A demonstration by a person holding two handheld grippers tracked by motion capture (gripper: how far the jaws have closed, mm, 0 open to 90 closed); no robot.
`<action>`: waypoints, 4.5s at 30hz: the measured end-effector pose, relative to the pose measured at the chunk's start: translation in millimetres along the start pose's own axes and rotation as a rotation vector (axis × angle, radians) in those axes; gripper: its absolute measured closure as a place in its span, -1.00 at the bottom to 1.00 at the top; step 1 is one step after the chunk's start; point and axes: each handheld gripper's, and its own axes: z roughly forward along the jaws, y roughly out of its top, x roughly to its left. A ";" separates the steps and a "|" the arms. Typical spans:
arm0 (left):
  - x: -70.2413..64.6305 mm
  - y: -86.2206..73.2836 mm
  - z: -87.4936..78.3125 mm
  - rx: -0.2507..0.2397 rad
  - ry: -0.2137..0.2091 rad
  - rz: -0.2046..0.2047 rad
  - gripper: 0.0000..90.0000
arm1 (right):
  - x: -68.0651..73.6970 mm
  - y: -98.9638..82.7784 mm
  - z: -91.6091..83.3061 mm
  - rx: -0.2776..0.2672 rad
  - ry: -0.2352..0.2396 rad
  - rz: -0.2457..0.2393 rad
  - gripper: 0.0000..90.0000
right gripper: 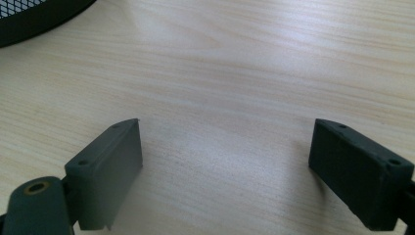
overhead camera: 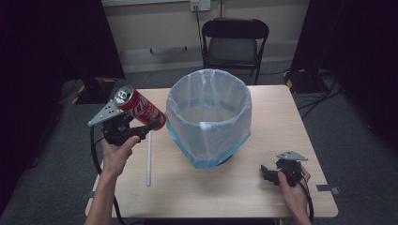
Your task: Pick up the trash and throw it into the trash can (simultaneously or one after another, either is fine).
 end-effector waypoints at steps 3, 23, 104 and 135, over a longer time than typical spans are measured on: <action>1.1 6.1 -0.8 -0.011 0.003 0.004 -0.24 | 0.0 0.0 0.0 0.000 0.000 0.000 -0.74; 0.7 45.9 8.7 -0.058 -0.021 0.037 -0.24 | 0.0 0.0 0.0 0.000 0.000 0.000 -0.74; 2.2 77.1 45.8 0.054 -0.074 0.048 -0.51 | 0.0 0.0 0.0 0.000 0.000 0.000 -0.74; 29.6 -39.7 -27.4 0.193 0.092 -0.066 -0.38 | 0.0 0.0 0.0 0.000 0.000 0.000 -0.74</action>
